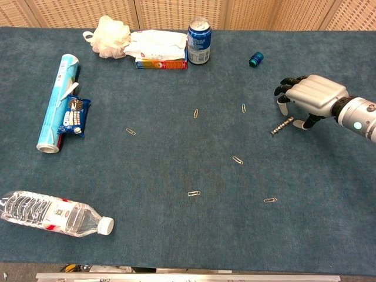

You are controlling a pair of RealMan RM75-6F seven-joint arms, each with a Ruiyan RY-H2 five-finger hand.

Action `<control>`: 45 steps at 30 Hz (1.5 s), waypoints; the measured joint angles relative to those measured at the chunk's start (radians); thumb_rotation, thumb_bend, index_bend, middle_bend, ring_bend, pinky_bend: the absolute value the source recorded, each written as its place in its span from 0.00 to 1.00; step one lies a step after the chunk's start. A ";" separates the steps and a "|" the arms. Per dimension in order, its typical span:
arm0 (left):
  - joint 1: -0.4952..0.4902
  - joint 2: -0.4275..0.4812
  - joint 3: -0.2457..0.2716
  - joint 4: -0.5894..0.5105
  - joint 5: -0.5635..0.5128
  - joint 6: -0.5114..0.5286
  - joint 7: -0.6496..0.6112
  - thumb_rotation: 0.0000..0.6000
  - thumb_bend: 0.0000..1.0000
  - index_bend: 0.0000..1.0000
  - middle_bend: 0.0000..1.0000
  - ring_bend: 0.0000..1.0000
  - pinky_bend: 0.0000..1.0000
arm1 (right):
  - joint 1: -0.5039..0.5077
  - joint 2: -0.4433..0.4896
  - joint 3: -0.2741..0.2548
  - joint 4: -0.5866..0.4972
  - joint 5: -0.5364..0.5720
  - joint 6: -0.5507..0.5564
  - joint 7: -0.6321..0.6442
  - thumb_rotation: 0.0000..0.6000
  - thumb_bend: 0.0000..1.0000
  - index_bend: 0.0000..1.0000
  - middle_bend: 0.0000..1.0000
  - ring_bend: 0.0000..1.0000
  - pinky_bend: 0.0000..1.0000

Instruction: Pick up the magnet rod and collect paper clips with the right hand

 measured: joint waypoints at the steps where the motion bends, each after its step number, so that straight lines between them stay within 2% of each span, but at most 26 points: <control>1: 0.000 0.000 0.000 0.000 0.000 0.000 0.000 1.00 0.30 0.48 0.44 0.42 0.66 | 0.000 -0.001 -0.001 0.001 0.001 0.000 -0.001 1.00 0.27 0.47 0.19 0.07 0.19; 13: 0.001 0.001 -0.001 0.000 -0.001 -0.001 -0.001 1.00 0.30 0.48 0.44 0.42 0.66 | 0.007 -0.015 -0.008 0.018 0.006 -0.004 -0.002 1.00 0.27 0.50 0.19 0.07 0.19; 45: 0.005 0.005 -0.001 0.000 0.002 0.005 -0.011 1.00 0.30 0.48 0.44 0.42 0.66 | 0.020 -0.031 -0.015 0.031 0.024 -0.016 -0.024 1.00 0.27 0.50 0.19 0.07 0.19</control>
